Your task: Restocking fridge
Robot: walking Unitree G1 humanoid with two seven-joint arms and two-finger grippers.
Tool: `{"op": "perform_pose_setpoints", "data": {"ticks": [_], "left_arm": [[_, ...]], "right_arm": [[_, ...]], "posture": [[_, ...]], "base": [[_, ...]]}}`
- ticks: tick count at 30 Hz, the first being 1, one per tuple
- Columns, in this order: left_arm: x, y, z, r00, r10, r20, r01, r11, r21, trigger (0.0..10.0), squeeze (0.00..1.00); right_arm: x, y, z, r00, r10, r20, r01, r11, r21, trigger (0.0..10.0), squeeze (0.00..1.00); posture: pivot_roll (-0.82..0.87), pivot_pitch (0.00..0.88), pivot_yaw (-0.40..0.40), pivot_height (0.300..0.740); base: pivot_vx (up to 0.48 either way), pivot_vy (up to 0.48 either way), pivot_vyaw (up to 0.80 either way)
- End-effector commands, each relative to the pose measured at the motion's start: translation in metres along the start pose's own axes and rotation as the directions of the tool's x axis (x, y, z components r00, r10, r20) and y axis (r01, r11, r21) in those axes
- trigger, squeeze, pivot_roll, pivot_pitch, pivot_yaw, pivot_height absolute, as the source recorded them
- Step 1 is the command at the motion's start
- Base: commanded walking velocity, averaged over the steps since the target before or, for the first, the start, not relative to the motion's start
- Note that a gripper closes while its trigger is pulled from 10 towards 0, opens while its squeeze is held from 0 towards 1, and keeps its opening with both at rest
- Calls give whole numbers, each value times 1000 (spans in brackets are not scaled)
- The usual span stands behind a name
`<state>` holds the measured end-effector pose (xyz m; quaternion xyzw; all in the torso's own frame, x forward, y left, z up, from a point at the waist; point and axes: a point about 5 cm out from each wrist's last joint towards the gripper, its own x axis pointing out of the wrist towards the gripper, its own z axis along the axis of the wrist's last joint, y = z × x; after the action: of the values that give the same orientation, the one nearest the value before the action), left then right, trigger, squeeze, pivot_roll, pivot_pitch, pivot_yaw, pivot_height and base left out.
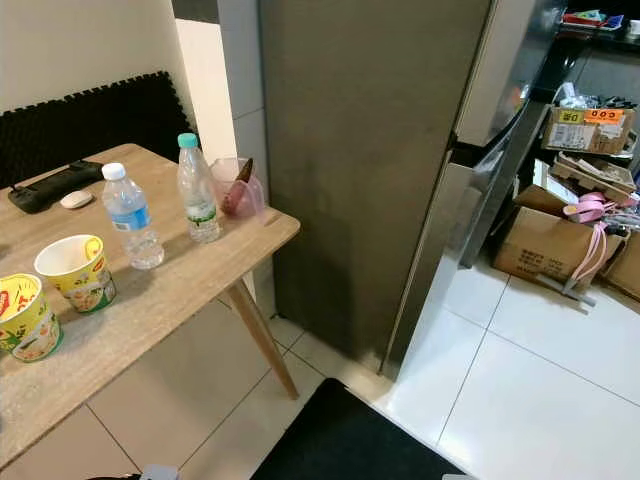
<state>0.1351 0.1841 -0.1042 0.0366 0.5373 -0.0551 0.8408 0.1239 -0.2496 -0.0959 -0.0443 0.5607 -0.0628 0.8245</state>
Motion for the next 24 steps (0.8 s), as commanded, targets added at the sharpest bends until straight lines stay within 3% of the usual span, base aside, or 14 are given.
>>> {"op": "perform_pose_setpoints", "data": {"ticks": [1,8,18,24], "left_arm": [[-1,4,-3,1000,7,-11,-7,1000,-1,10000,0],[-1,4,-2,1000,7,-11,-7,1000,-5,10000,0],[0,2,0,1000,2,-4,-2,1000,-10,10000,0],[0,2,2,1000,0,0,0,1000,-12,10000,0]], "right_arm": [[0,0,-1,1000,6,2,-6,998,-58,10000,0],[0,2,-4,999,35,-14,-37,994,-108,10000,0],[-1,2,-8,999,34,-21,-37,989,-141,10000,0],[-1,1,-9,999,21,-25,-25,988,-151,10000,0]], "posture": [[-52,0,-4,740],[-54,0,-4,740],[-55,0,-5,740],[-57,0,-5,740]], "base": [[0,-416,0],[0,-430,0],[0,-433,701],[0,-434,0]]}}
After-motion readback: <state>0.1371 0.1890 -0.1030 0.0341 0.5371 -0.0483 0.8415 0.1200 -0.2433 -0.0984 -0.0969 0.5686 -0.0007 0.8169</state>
